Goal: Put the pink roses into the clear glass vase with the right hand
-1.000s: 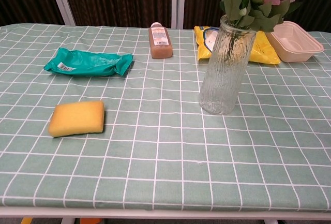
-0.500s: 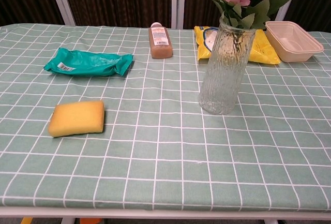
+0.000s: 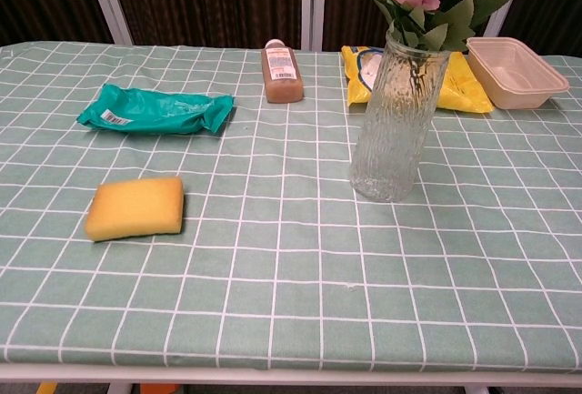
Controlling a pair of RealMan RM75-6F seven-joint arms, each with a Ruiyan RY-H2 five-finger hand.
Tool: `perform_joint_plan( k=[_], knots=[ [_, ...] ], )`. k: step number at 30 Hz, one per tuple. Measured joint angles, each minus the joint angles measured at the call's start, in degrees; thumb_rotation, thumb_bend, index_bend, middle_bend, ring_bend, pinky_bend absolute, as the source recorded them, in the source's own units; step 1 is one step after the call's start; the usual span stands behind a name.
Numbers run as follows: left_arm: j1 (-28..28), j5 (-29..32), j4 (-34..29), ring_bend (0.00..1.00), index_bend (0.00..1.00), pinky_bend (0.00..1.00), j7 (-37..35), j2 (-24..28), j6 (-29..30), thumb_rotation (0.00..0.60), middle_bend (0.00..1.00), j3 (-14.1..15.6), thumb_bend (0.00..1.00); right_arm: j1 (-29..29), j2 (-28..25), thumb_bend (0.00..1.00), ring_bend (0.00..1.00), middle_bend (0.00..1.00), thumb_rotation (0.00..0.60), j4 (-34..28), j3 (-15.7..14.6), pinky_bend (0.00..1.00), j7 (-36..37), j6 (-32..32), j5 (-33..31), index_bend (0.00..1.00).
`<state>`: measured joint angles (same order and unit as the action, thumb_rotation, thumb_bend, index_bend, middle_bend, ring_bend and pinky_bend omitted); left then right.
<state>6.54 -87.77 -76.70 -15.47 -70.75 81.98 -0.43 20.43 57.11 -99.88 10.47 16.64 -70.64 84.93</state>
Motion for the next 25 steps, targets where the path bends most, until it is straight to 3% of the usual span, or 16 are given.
perform_joint_plan(
  k=[2, 5, 13, 19, 25],
  knots=[
    [-0.07, 0.08, -0.05, 0.0, 0.14, 0.11, 0.3, -0.19, 0.3, 0.6, 0.03, -0.1, 0.11, -3.52, 1.36, 0.0, 0.0, 0.0, 0.6, 2.38, -1.76, 0.0, -7.37, -5.76, 0.82, 0.0],
    [-0.2, 0.07, 0.44, 0.0, 0.14, 0.11, 1.32, -0.56, 0.76, 0.6, 0.03, -0.18, 0.11, -6.05, 3.12, 0.0, 0.0, 0.0, 0.6, 4.78, -3.61, 0.0, -11.85, -10.49, 1.78, 0.0],
    [-0.92, -1.01, 2.33, 0.0, 0.14, 0.11, 3.61, -2.54, 3.84, 0.6, 0.03, -0.35, 0.11, -13.94, 11.91, 0.0, 0.0, 0.0, 0.6, 19.61, -8.34, 0.0, -11.4, -17.29, 4.01, 0.0],
    [-1.21, -1.51, 2.63, 0.0, 0.14, 0.1, 2.93, -2.7, 4.41, 0.6, 0.03, -0.04, 0.11, -18.38, 17.89, 0.0, 0.0, 0.0, 0.6, 25.39, -10.61, 0.0, -15.68, -21.43, 4.99, 0.0],
    [-1.55, -1.23, 3.16, 0.0, 0.14, 0.1, 2.29, -2.74, 4.62, 0.6, 0.03, 0.01, 0.11, -18.67, 18.61, 0.0, 0.0, 0.0, 0.6, 26.29, -10.48, 0.0, -14.81, -20.22, 4.4, 0.0]
  ],
)
